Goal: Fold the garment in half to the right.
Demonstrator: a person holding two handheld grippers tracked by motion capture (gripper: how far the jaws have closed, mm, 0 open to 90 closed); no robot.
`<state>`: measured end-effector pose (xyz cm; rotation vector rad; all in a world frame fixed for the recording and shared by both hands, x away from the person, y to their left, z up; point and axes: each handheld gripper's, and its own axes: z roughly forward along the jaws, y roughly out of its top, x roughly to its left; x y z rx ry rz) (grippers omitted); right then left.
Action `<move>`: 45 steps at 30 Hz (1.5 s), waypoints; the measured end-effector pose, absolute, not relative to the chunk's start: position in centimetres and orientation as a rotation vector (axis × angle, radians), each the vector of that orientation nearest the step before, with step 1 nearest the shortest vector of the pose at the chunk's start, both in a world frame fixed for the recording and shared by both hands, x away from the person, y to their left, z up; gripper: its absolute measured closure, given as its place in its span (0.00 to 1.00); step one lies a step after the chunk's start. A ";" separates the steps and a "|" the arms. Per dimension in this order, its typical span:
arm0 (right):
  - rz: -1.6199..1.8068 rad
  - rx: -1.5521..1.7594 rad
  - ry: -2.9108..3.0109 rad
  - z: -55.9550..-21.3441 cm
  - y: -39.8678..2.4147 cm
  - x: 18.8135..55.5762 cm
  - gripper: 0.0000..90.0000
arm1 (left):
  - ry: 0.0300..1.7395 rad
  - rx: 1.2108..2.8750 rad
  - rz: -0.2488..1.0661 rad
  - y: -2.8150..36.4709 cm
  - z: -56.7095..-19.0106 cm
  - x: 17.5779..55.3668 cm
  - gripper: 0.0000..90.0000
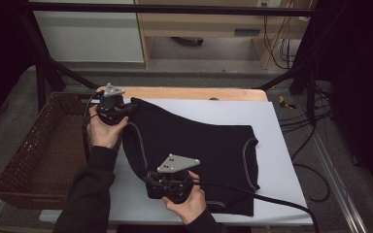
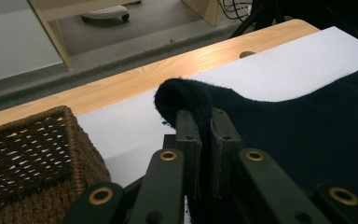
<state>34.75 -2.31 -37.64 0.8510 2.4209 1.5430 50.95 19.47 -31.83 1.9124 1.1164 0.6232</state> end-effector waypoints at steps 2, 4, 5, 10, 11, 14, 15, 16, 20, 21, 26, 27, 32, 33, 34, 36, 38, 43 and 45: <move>1.547 0.846 2.420 -37.6 -2.2 34.8 0.88 | 1.119 1.914 0.625 19.6 -31.6 50.9 0.93; 1.551 0.844 2.419 -37.5 -2.1 34.8 0.88 | 1.119 1.914 0.629 19.7 -31.4 50.8 0.93; 1.554 0.842 2.417 -37.5 -2.0 34.8 0.88 | 1.119 1.918 0.632 19.7 -31.3 50.7 0.93; 1.557 0.827 2.414 -37.2 -1.9 34.6 0.88 | 1.132 1.918 0.636 19.7 -30.6 50.3 0.93; 1.562 0.824 2.410 -37.1 -1.9 34.5 0.88 | 1.133 1.918 0.641 19.6 -30.4 50.2 0.93; 1.570 0.820 2.400 -36.8 -2.0 34.3 0.88 | 1.127 1.924 0.651 19.6 -29.9 49.9 0.93; 1.574 0.816 2.398 -36.7 -2.0 34.3 0.88 | 1.128 1.924 0.657 19.6 -29.7 49.8 0.93; 1.578 0.814 2.391 -36.6 -2.0 34.3 0.88 | 1.127 1.924 0.660 19.7 -29.6 49.7 0.93; 1.590 0.809 2.385 -36.5 -1.8 34.2 0.88 | 1.134 1.917 0.675 19.9 -29.2 49.6 0.93; 1.591 0.806 2.387 -36.6 -1.6 34.2 0.88 | 1.140 1.916 0.680 20.1 -29.1 49.6 0.93; 1.594 0.808 2.388 -36.9 -1.3 34.3 0.88 | 1.158 1.929 0.684 20.1 -29.1 49.6 0.93; 1.592 0.810 2.383 -36.8 -1.3 34.3 0.88 | 1.158 1.931 0.682 20.0 -29.0 49.6 0.93; 1.614 0.805 2.371 -36.3 -1.5 34.2 0.88 | 1.143 1.938 0.703 19.8 -27.5 48.9 0.93; 1.623 0.808 2.368 -36.2 -1.6 34.1 0.88 | 1.141 1.938 0.706 19.8 -27.3 48.8 0.93; 1.625 0.808 2.368 -36.1 -1.6 34.1 0.88 | 1.138 1.935 0.711 19.9 -27.1 48.7 0.93; 1.631 0.805 2.362 -35.9 -1.5 34.0 0.88 | 1.139 1.937 0.716 20.0 -27.0 48.6 0.93; 1.635 0.800 2.360 -35.9 -1.3 34.0 0.88 | 1.147 1.943 0.716 20.1 -27.1 48.7 0.93; 1.629 0.791 2.374 -36.1 -0.7 34.0 0.88 | 1.168 1.932 0.704 20.5 -27.4 48.7 0.93; 1.623 0.785 2.373 -36.1 -0.8 33.9 0.88 | 1.159 1.936 0.705 20.2 -27.2 48.5 0.93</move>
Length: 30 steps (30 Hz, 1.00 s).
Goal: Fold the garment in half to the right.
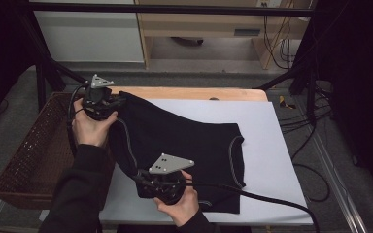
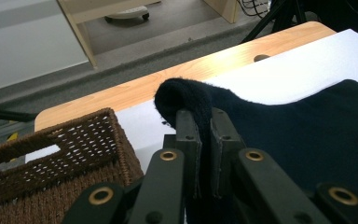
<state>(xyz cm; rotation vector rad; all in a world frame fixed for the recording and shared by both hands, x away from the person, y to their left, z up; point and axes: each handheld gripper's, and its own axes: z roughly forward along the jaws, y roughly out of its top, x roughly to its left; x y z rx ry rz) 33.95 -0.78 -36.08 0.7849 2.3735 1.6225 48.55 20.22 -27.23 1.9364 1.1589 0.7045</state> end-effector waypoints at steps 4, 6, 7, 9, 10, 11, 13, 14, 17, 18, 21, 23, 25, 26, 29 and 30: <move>1.636 0.784 2.359 -35.7 -1.0 33.8 0.88 | 1.157 1.951 0.715 19.9 -26.5 48.1 0.93; 1.644 0.785 2.352 -35.5 -1.0 33.7 0.88 | 1.159 1.954 0.720 20.1 -26.2 47.9 0.93; 1.649 0.780 2.351 -35.4 -1.0 33.7 0.88 | 1.165 1.954 0.721 20.3 -26.0 47.7 0.93; 1.658 0.782 2.345 -35.3 -1.0 33.6 0.88 | 1.160 1.954 0.726 20.6 -25.9 47.6 0.93; 1.661 0.781 2.344 -35.3 -1.0 33.6 0.88 | 1.159 1.953 0.730 20.7 -25.9 47.5 0.93; 1.662 0.781 2.339 -35.3 -0.9 33.6 0.88 | 1.165 1.949 0.730 20.9 -26.1 47.5 0.93; 1.666 0.787 2.344 -35.5 -0.7 33.8 0.88 | 1.175 1.946 0.728 21.1 -26.4 47.7 0.93; 1.669 0.790 2.345 -35.6 -0.6 33.8 0.88 | 1.181 1.945 0.728 21.3 -26.7 47.9 0.93; 1.671 0.799 2.353 -36.0 -0.2 34.1 0.88 | 1.193 1.931 0.726 21.8 -27.3 48.2 0.93; 1.673 0.798 2.353 -36.1 -0.1 34.2 0.88 | 1.196 1.930 0.725 21.9 -27.4 48.2 0.93; 1.673 0.795 2.355 -36.3 0.5 34.4 0.88 | 1.203 1.914 0.731 22.8 -27.5 48.2 0.93; 1.671 0.787 2.359 -36.3 0.9 34.4 0.88 | 1.208 1.910 0.729 23.3 -27.5 48.2 0.93; 1.674 0.784 2.363 -36.2 1.3 34.5 0.88 | 1.218 1.905 0.729 23.8 -27.5 48.1 0.93; 1.676 0.780 2.363 -36.2 1.4 34.5 0.88 | 1.221 1.906 0.729 24.0 -27.5 48.1 0.93; 1.679 0.776 2.357 -36.0 1.8 34.4 0.88 | 1.238 1.895 0.729 24.6 -27.5 48.1 0.93; 1.681 0.776 2.349 -36.0 1.9 34.3 0.88 | 1.243 1.892 0.728 24.5 -27.5 48.2 0.93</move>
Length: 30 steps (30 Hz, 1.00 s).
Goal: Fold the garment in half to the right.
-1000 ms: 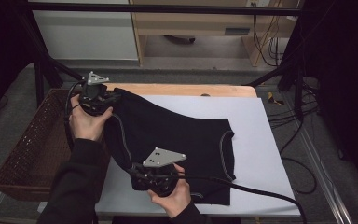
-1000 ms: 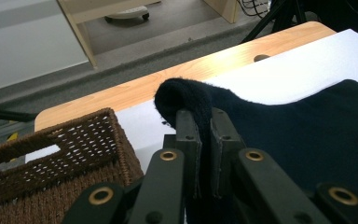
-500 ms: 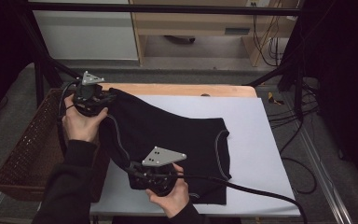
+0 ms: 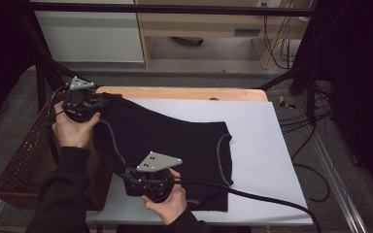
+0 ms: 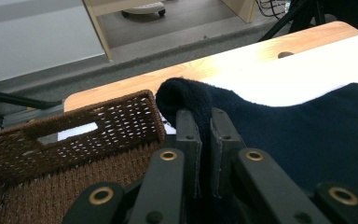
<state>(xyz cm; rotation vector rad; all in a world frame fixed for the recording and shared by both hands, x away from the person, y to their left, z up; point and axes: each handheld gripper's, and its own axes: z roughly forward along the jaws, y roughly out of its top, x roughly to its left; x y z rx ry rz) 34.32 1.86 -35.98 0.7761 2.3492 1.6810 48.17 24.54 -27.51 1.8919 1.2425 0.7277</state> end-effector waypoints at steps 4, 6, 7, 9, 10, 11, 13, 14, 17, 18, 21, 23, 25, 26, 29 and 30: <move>1.684 0.795 2.329 -35.9 1.5 34.2 0.88 | 1.252 1.882 0.713 23.6 -27.6 48.7 0.93; 1.689 0.809 2.315 -35.9 1.3 34.1 0.88 | 1.247 1.884 0.715 22.8 -27.7 49.0 0.93; 1.688 0.812 2.308 -36.0 1.0 34.1 0.88 | 1.239 1.883 0.714 22.2 -27.8 49.1 0.93; 1.693 0.832 2.285 -36.1 0.3 34.1 0.88 | 1.226 1.882 0.717 21.3 -27.9 49.3 0.93; 1.698 0.842 2.275 -36.2 -0.1 34.1 0.88 | 1.219 1.880 0.717 20.8 -27.9 49.4 0.93; 1.700 0.848 2.265 -36.2 -0.6 34.1 0.88 | 1.206 1.884 0.717 20.4 -28.0 49.5 0.93; 1.701 0.860 2.252 -36.3 -1.3 34.0 0.88 | 1.193 1.884 0.721 19.6 -28.1 49.7 0.93; 1.702 0.866 2.244 -36.3 -1.7 34.0 0.88 | 1.187 1.885 0.722 19.2 -28.2 49.8 0.93; 1.698 0.887 2.221 -36.3 -2.9 33.8 0.88 | 1.167 1.891 0.720 17.8 -28.3 50.2 0.93; 1.689 0.893 2.214 -36.4 -3.4 33.7 0.88 | 1.160 1.897 0.719 17.3 -28.4 50.3 0.93; 1.681 0.921 2.193 -36.4 -4.5 33.7 0.88 | 1.145 1.905 0.715 16.0 -28.7 50.7 0.93; 1.680 0.947 2.178 -36.6 -5.1 33.7 0.87 | 1.141 1.908 0.717 15.3 -29.0 51.1 0.93; 1.675 0.965 2.160 -36.8 -5.9 33.7 0.87 | 1.139 1.908 0.709 14.5 -29.3 51.4 0.93; 1.668 0.977 2.155 -36.9 -6.2 33.7 0.87 | 1.136 1.915 0.706 14.2 -29.5 51.5 0.93; 1.648 1.003 2.135 -37.2 -7.1 33.7 0.87 | 1.132 1.916 0.687 12.9 -30.1 52.1 0.93; 1.643 1.018 2.129 -37.3 -7.5 33.7 0.87 | 1.130 1.917 0.684 12.5 -30.3 52.2 0.93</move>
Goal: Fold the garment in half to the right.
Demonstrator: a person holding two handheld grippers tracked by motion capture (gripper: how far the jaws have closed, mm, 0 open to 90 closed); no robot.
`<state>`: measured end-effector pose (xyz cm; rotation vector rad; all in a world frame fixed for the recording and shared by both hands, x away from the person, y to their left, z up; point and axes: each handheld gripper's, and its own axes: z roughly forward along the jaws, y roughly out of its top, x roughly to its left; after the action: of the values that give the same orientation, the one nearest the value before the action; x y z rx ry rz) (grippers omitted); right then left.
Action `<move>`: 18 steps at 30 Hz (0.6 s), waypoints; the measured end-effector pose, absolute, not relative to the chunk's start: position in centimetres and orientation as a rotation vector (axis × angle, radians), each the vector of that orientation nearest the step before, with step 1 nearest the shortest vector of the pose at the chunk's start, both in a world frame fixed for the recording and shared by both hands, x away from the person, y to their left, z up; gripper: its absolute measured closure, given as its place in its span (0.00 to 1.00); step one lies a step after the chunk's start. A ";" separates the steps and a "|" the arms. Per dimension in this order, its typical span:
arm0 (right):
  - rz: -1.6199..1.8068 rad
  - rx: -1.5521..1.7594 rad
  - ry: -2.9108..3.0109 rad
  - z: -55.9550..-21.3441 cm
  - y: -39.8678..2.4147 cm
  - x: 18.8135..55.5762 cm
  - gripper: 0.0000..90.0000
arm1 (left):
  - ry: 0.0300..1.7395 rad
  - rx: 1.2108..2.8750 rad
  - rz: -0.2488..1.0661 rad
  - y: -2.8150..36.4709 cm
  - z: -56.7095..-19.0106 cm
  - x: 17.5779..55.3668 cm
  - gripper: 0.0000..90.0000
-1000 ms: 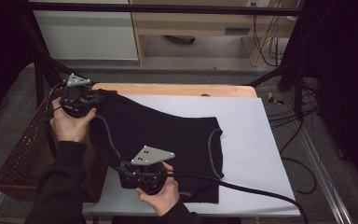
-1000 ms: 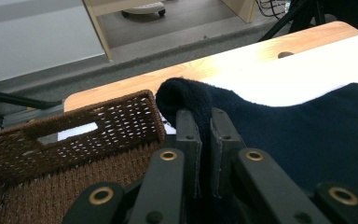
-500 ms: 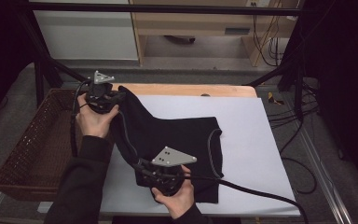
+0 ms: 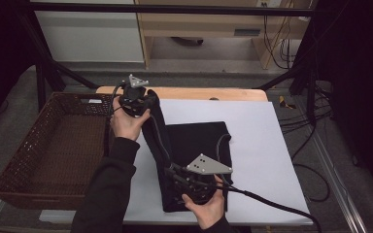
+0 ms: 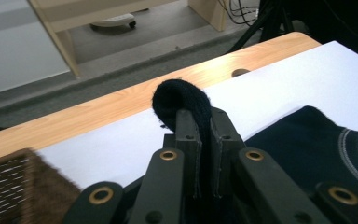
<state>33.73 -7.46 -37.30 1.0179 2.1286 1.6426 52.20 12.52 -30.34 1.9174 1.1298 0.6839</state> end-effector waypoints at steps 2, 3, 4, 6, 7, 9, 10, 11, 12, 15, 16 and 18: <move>1.627 1.024 2.121 -37.5 -7.9 33.7 0.87 | 1.123 1.918 0.675 11.8 -30.8 52.4 0.93; 1.617 1.036 2.117 -37.5 -8.1 33.6 0.87 | 1.121 1.919 0.673 11.4 -31.0 52.5 0.93; 1.610 1.036 2.114 -37.6 -8.4 33.6 0.87 | 1.116 1.923 0.669 11.1 -31.1 52.6 0.93; 1.589 1.046 2.112 -37.8 -8.9 33.5 0.87 | 1.109 1.921 0.664 10.6 -31.4 52.7 0.93; 1.581 1.048 2.107 -37.9 -9.1 33.5 0.87 | 1.105 1.920 0.660 10.2 -31.6 52.8 0.93; 1.560 1.059 2.104 -38.1 -9.6 33.5 0.87 | 1.100 1.919 0.650 9.8 -32.0 53.0 0.93; 1.554 1.067 2.098 -38.1 -9.8 33.5 0.87 | 1.097 1.923 0.644 9.4 -32.2 53.1 0.93; 1.541 1.069 2.101 -38.2 -10.1 33.5 0.87 | 1.095 1.924 0.644 9.2 -32.4 53.2 0.93; 1.532 1.072 2.100 -38.3 -10.3 33.5 0.87 | 1.093 1.923 0.639 8.9 -32.6 53.3 0.93; 1.507 1.077 2.102 -38.7 -10.9 33.5 0.87 | 1.087 1.924 0.622 8.1 -33.2 53.5 0.93; 1.499 1.086 2.097 -38.8 -11.1 33.4 0.87 | 1.085 1.923 0.621 7.8 -33.3 53.6 0.93; 1.488 1.094 2.101 -39.0 -11.5 33.4 0.87 | 1.081 1.929 0.609 7.3 -33.7 53.8 0.93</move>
<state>33.43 -11.45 -39.04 1.0936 2.1010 1.4882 53.76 7.28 -33.70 1.9295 1.0813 0.6086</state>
